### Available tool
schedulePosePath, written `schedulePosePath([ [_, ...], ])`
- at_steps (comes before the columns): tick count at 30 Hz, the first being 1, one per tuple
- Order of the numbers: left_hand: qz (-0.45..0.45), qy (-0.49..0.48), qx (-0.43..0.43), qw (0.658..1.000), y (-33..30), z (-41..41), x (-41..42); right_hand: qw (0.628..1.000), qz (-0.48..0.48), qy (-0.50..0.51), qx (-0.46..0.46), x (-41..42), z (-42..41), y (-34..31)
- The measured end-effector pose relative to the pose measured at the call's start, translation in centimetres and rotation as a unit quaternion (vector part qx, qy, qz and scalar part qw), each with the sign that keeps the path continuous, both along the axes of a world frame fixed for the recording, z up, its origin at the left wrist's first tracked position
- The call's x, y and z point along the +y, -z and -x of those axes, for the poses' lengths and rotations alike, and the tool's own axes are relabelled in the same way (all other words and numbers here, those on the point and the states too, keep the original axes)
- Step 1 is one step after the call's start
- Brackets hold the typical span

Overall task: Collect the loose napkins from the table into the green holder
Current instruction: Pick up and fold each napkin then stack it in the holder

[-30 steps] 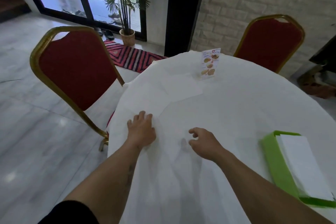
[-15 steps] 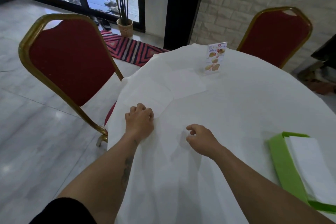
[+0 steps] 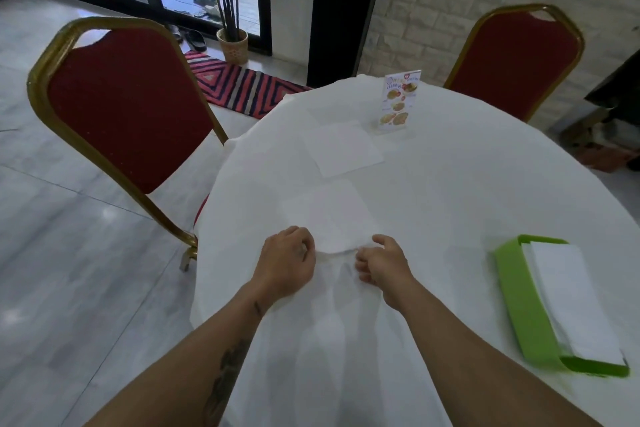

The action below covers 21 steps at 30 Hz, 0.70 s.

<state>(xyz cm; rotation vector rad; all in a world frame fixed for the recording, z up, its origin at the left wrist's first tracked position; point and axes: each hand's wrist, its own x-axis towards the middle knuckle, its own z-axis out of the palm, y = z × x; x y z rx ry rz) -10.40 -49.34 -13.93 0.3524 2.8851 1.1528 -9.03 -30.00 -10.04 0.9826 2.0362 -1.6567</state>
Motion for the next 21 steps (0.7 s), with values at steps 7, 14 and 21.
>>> schedulePosePath([
  [7, -0.092, 0.065, -0.025, 0.993, -0.9, -3.3, 3.7, 0.982, 0.054, 0.180, 0.016, 3.4, -1.9, -0.4],
  [14, -0.108, 0.077, -0.077, 0.988, -1.4, -5.1, 5.0, 0.988, -0.006, 0.133, 0.074, 5.7, -3.0, -2.2],
  [21, -0.006, 0.033, -0.059, 0.998, -0.8, -5.3, 3.5, 0.983, -0.144, -0.009, 0.111, 4.8, -4.4, -2.0],
])
